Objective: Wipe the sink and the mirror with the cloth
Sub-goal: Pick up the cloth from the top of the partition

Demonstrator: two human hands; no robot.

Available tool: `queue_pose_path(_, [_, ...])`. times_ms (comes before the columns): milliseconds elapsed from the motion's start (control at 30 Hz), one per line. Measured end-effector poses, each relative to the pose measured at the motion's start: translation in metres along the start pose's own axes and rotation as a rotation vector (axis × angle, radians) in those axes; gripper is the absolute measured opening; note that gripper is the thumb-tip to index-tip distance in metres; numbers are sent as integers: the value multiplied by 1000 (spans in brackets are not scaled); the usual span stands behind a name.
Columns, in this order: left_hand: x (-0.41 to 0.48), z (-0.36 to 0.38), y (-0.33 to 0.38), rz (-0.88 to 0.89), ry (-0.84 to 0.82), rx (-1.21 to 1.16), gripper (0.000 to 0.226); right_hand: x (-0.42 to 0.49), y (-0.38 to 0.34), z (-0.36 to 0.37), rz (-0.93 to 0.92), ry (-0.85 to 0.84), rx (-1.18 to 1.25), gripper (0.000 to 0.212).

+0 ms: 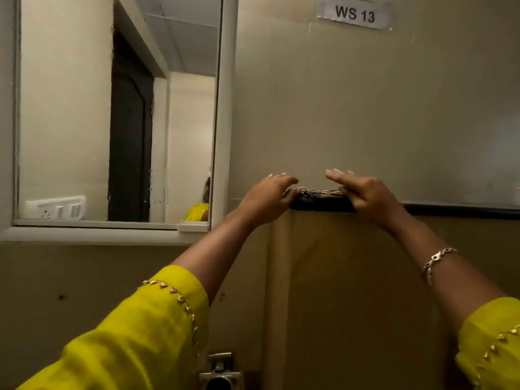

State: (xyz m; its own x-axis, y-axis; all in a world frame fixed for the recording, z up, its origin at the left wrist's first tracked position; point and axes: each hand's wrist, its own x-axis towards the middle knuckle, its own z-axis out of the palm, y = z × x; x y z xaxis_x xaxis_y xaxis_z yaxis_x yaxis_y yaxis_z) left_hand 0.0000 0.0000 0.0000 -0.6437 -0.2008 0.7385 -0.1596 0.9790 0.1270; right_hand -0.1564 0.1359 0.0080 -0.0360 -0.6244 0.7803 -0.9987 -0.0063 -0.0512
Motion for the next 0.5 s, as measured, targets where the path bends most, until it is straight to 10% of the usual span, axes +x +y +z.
queue_pose_path(500, [42,-1,12,-146,-235,-255,31,21,31,-22,159,-309,137,23])
